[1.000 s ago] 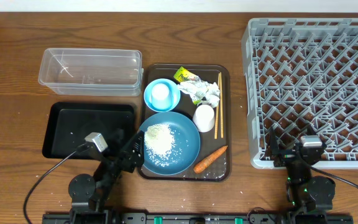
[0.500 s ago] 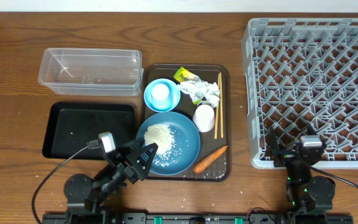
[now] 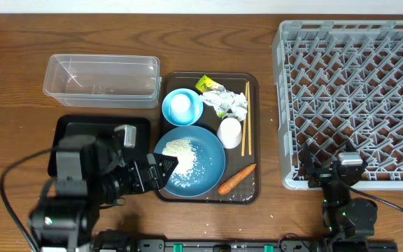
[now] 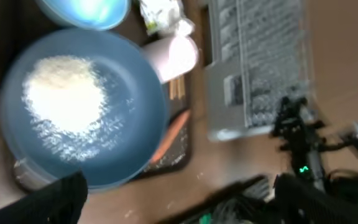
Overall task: Sort waste into correct bins and load items into the dishwasher rack
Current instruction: 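Reach the left gripper to the blue plate rim and grasp it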
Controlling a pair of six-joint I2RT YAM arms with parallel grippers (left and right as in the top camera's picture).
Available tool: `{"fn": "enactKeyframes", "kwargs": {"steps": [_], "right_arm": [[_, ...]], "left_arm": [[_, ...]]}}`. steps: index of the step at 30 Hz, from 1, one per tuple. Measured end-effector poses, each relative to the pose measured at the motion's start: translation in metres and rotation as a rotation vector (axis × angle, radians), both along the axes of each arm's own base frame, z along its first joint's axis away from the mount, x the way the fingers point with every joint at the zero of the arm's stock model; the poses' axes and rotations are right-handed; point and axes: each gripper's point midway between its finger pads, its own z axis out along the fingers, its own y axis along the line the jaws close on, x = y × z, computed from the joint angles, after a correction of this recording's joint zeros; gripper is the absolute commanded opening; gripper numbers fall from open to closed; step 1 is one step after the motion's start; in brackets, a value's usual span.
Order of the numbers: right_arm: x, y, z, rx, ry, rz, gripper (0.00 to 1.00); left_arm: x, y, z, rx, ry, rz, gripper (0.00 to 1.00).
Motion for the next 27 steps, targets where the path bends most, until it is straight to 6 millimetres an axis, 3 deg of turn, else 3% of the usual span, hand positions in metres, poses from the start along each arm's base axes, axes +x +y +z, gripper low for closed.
{"fn": "enactKeyframes", "kwargs": {"steps": [5,18,27], "right_arm": [[0.0,0.0,0.0,0.0,0.0,0.0,0.99],[0.0,0.0,0.0,0.0,0.0,0.0,0.99],[0.0,0.0,0.0,0.0,0.0,0.0,0.99]], "left_arm": [[-0.001,-0.006,0.005,0.158,0.043,-0.098,0.98],[-0.007,-0.027,-0.03,0.478,0.073,-0.153,0.98],[0.003,-0.079,-0.057,0.547,0.064,-0.239,0.98]]}}
